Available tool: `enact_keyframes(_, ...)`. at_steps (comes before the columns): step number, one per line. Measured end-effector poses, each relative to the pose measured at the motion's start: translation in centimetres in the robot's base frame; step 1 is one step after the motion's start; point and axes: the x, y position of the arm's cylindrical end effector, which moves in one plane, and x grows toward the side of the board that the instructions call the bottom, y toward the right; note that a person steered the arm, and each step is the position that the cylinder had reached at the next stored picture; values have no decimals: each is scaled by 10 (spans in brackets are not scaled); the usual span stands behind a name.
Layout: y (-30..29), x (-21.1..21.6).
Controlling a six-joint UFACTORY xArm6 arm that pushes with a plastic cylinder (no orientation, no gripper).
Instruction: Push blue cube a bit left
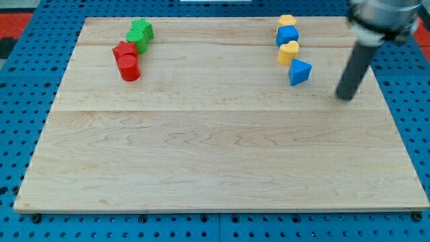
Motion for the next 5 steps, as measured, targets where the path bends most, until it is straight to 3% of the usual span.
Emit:
enact_keyframes(1,3,-74)
enact_keyframes(2,-2,-104)
enact_keyframes(5,-129,-117)
